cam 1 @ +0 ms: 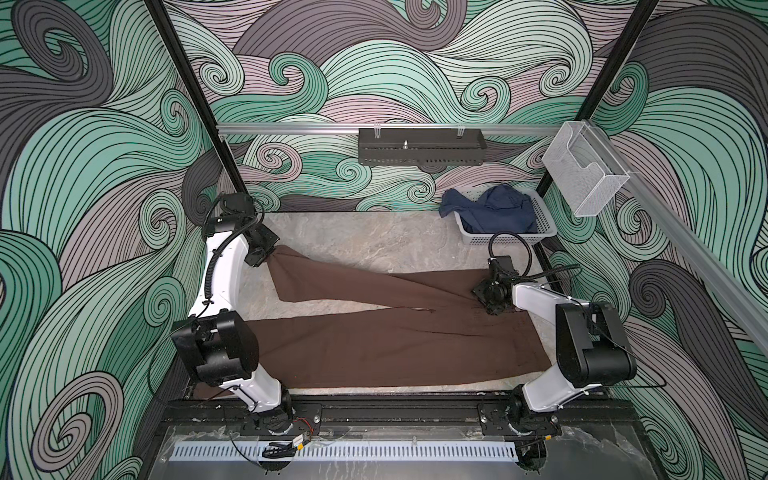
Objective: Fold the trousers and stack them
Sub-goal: 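Lift the hem with the left gripper and fold it toward the right gripper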
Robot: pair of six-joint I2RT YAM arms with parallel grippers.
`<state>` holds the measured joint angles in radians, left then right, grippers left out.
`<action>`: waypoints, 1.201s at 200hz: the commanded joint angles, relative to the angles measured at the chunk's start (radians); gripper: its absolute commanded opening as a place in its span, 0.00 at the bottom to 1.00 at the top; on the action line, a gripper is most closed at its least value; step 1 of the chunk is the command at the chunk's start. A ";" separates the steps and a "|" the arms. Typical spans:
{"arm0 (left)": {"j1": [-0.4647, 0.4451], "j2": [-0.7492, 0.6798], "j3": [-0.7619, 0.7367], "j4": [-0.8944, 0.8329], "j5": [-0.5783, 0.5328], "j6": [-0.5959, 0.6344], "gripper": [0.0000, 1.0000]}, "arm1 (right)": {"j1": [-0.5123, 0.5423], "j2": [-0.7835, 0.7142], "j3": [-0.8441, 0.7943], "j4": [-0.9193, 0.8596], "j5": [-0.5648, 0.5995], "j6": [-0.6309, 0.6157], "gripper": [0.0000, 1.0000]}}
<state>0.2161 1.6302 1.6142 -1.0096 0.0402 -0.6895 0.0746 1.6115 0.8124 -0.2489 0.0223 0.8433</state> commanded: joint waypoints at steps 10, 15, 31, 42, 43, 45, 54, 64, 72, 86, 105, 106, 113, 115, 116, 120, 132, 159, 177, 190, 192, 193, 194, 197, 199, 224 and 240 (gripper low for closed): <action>-0.024 0.119 0.085 -0.109 -0.109 0.001 0.00 | -0.016 0.040 0.019 -0.074 0.034 -0.026 0.58; -0.033 0.142 0.108 -0.134 -0.116 0.001 0.00 | -0.016 0.042 0.023 -0.076 0.030 -0.025 0.58; -0.071 0.207 0.155 -0.178 -0.134 0.000 0.00 | -0.016 0.045 0.033 -0.078 0.018 -0.023 0.58; -0.099 0.235 0.172 -0.192 -0.144 -0.010 0.00 | -0.016 0.043 0.042 -0.080 0.010 -0.023 0.57; -0.102 0.238 0.173 -0.194 -0.145 -0.011 0.00 | -0.016 0.044 0.043 -0.081 0.008 -0.023 0.57; -0.107 0.242 0.177 -0.196 -0.147 -0.012 0.00 | -0.016 0.044 0.044 -0.082 0.006 -0.023 0.57; -0.132 0.258 0.195 -0.212 -0.155 -0.020 0.00 | -0.016 0.041 0.048 -0.085 0.001 -0.023 0.57; -0.161 0.272 0.221 -0.236 -0.163 -0.026 0.00 | -0.015 0.037 0.052 -0.084 -0.003 -0.023 0.57; -0.190 0.284 0.248 -0.265 -0.169 -0.033 0.00 | -0.014 0.034 0.054 -0.087 -0.007 -0.023 0.57; -0.245 0.303 0.300 -0.332 -0.183 -0.055 0.00 | -0.014 0.029 0.057 -0.087 -0.010 -0.023 0.57; -0.338 0.324 0.335 -0.380 -0.168 -0.111 0.00 | -0.015 0.025 0.061 -0.084 -0.016 -0.019 0.57; -0.346 0.326 0.336 -0.381 -0.168 -0.115 0.00 | -0.016 0.024 0.061 -0.084 -0.018 -0.018 0.58; -0.390 0.341 0.353 -0.400 -0.165 -0.137 0.00 | -0.013 0.025 0.065 -0.084 -0.022 -0.015 0.57; -0.403 0.347 0.358 -0.404 -0.163 -0.142 0.00 | -0.013 0.025 0.066 -0.083 -0.022 -0.014 0.57; -0.410 0.349 0.360 -0.407 -0.162 -0.145 0.00 | -0.012 0.025 0.067 -0.084 -0.022 -0.014 0.57; -0.437 0.364 0.370 -0.413 -0.158 -0.156 0.00 | -0.012 0.027 0.068 -0.084 -0.023 -0.012 0.57; -0.519 0.411 0.412 -0.435 -0.135 -0.180 0.00 | -0.012 0.031 0.078 -0.086 -0.031 -0.007 0.57; -0.684 0.548 0.570 -0.511 -0.075 -0.184 0.00 | -0.007 0.036 0.093 -0.089 -0.043 0.001 0.57; -0.768 0.622 0.701 -0.564 -0.047 -0.154 0.04 | -0.004 0.029 0.094 -0.092 -0.048 0.005 0.57; -0.815 0.663 0.778 -0.605 -0.024 -0.134 0.06 | -0.003 0.020 0.090 -0.094 -0.050 0.007 0.57; -0.820 0.669 0.790 -0.611 -0.021 -0.129 0.07 | -0.004 0.018 0.089 -0.095 -0.050 0.008 0.57; -0.822 0.671 0.795 -0.614 -0.020 -0.128 0.07 | -0.004 0.018 0.088 -0.096 -0.050 0.008 0.57; -0.824 0.673 0.802 -0.615 -0.019 -0.126 0.08 | -0.004 0.017 0.087 -0.096 -0.050 0.008 0.57; -0.833 0.678 0.816 -0.620 -0.014 -0.119 0.10 | -0.004 0.014 0.086 -0.096 -0.051 0.009 0.57; -0.839 0.682 0.823 -0.623 -0.010 -0.112 0.12 | -0.004 0.012 0.085 -0.097 -0.049 0.010 0.57; -0.875 0.677 0.835 -0.649 0.042 -0.077 0.38 | -0.001 -0.016 0.072 -0.104 -0.052 0.015 0.57; -0.892 0.629 0.808 -0.639 0.023 -0.055 0.50 | -0.002 -0.039 0.067 -0.105 -0.051 0.016 0.57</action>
<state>-0.6708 2.3257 2.4199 -1.5608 0.0502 -0.7895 0.0689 1.6203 0.8890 -0.3275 -0.0273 0.8486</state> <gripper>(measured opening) 0.434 0.574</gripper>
